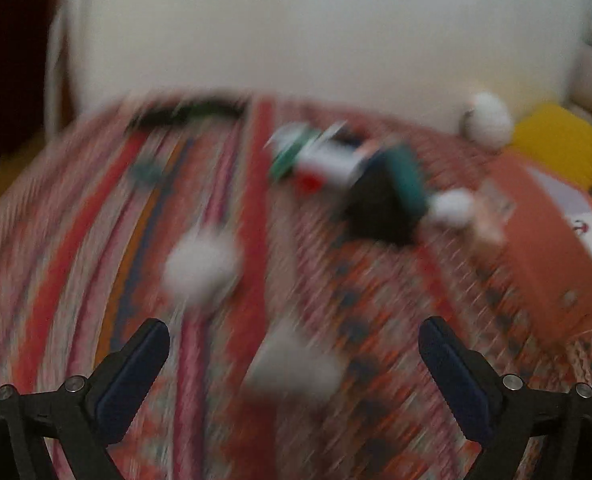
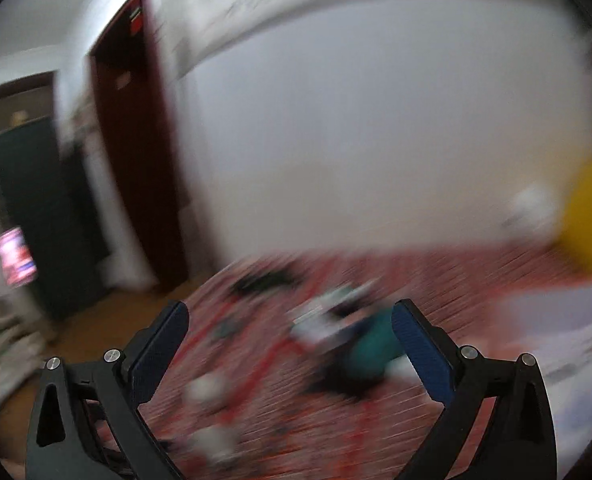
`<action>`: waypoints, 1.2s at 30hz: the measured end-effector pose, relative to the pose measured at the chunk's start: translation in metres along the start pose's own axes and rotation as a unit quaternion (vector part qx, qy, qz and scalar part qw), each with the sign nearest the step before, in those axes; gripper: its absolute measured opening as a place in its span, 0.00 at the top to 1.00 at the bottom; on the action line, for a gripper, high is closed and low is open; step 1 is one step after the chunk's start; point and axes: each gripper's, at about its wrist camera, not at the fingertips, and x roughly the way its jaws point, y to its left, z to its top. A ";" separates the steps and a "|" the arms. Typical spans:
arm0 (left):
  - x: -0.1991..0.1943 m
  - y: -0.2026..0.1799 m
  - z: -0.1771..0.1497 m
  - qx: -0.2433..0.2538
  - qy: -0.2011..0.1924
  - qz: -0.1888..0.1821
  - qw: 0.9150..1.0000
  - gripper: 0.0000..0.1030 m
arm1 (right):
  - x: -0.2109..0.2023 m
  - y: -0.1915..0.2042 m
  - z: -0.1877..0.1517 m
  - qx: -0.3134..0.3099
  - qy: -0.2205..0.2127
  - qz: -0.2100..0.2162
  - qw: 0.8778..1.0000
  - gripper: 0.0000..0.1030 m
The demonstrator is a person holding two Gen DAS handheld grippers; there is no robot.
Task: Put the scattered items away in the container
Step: 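Grasp the twine ball with the right tool while the left tool grasps the grey lamp part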
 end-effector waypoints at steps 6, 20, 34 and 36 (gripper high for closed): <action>0.029 0.025 -0.048 -0.009 0.023 -0.003 1.000 0.00 | 0.167 0.061 -0.064 0.016 0.205 0.107 0.973 0.04; 0.084 0.018 -0.046 0.023 0.049 -0.038 0.998 0.00 | 0.328 0.038 -0.094 0.002 0.338 0.082 0.938 0.39; 0.114 -0.025 -0.035 0.086 0.035 -0.027 0.995 0.40 | 0.247 -0.044 -0.036 0.078 0.222 0.064 0.970 0.39; 0.108 -0.026 -0.030 0.082 0.030 -0.031 0.996 0.41 | 0.219 -0.049 -0.033 0.081 0.205 0.069 0.973 0.39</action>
